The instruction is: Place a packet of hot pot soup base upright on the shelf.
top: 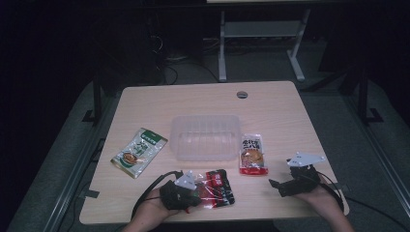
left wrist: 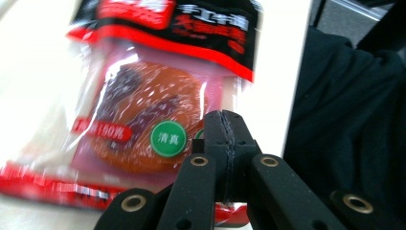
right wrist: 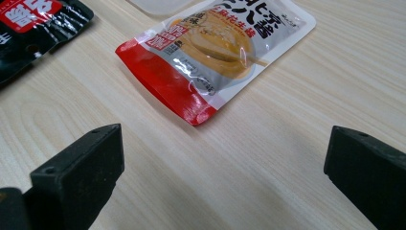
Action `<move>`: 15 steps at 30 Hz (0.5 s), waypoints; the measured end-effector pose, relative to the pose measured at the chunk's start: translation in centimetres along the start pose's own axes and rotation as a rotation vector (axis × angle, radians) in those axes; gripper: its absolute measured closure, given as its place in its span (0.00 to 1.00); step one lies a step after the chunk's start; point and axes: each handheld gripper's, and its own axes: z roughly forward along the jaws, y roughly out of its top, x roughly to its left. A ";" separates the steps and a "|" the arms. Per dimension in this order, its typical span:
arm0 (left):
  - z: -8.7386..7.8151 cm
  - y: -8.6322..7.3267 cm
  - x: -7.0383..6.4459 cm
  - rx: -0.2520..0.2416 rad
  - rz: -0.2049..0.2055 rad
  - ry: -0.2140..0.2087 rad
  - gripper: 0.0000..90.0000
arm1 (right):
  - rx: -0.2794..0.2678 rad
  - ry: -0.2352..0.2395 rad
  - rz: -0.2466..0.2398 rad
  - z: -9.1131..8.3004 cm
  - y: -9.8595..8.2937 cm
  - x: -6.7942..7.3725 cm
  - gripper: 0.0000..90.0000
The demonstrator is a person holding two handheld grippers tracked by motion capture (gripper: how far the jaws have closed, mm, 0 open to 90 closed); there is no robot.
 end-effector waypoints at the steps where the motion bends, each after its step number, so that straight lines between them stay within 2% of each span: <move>1: 0.0 0.0 0.0 0.000 0.000 0.000 1.00 | 0.000 0.000 0.000 0.0 0.0 0.0 0.00; 4: -0.2 -0.2 0.6 -0.028 -0.023 0.004 1.00 | 0.000 0.003 0.004 0.1 0.0 0.0 0.00; 7: -0.3 -0.2 0.7 -0.034 -0.021 0.001 0.99 | 0.003 0.009 0.006 0.1 0.0 0.0 0.00; 10: -1.2 -0.1 1.0 -0.077 -0.003 0.016 0.99 | 0.001 0.009 0.004 0.1 0.0 0.0 0.00; 15: -2.4 -0.6 1.9 -0.111 -0.020 0.042 0.99 | 0.003 0.014 0.004 0.1 0.0 0.0 0.00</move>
